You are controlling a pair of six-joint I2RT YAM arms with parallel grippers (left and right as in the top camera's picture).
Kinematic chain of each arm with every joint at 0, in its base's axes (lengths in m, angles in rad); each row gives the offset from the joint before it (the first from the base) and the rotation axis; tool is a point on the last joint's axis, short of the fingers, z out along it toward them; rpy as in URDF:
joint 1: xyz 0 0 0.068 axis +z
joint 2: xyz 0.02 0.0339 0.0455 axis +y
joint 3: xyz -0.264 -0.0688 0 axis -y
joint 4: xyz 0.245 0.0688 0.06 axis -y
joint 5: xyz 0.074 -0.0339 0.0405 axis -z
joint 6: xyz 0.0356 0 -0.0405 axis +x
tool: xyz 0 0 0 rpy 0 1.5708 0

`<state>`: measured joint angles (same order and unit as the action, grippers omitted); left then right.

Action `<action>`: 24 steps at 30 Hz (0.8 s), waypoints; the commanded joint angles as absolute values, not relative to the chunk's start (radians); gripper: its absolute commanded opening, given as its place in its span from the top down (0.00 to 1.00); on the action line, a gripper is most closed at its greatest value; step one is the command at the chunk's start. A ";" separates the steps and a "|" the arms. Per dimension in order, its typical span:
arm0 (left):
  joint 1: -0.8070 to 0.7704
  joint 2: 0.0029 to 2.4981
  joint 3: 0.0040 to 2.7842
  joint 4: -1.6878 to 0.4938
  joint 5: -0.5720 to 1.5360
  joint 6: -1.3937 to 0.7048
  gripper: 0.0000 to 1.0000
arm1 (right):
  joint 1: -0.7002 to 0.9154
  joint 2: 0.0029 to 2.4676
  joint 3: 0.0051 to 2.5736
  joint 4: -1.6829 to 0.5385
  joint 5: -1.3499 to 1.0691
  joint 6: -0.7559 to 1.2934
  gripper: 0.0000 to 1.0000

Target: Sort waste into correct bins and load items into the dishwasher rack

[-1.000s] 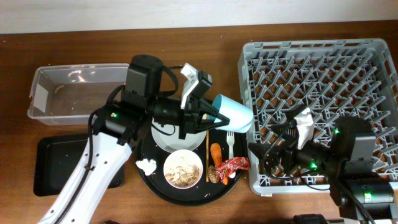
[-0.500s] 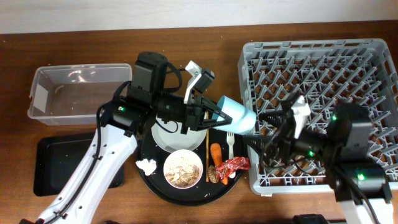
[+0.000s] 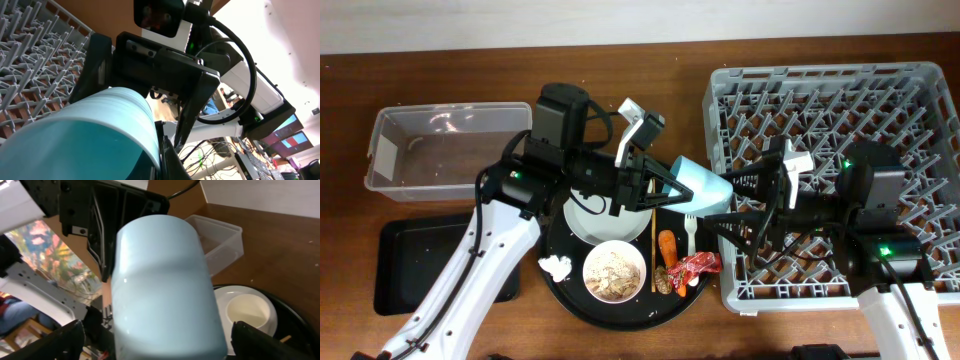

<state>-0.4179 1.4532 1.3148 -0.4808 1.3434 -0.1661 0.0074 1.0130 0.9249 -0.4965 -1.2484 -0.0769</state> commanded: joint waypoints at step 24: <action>-0.416 1.457 1.324 -0.422 1.294 -0.213 0.99 | 0.013 1.012 0.944 -0.500 -1.291 -0.071 0.48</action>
<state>-0.4164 1.4532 1.3148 -0.4362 1.3437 -0.2115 0.0025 1.0164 0.9253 -0.4980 -1.2476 -0.0780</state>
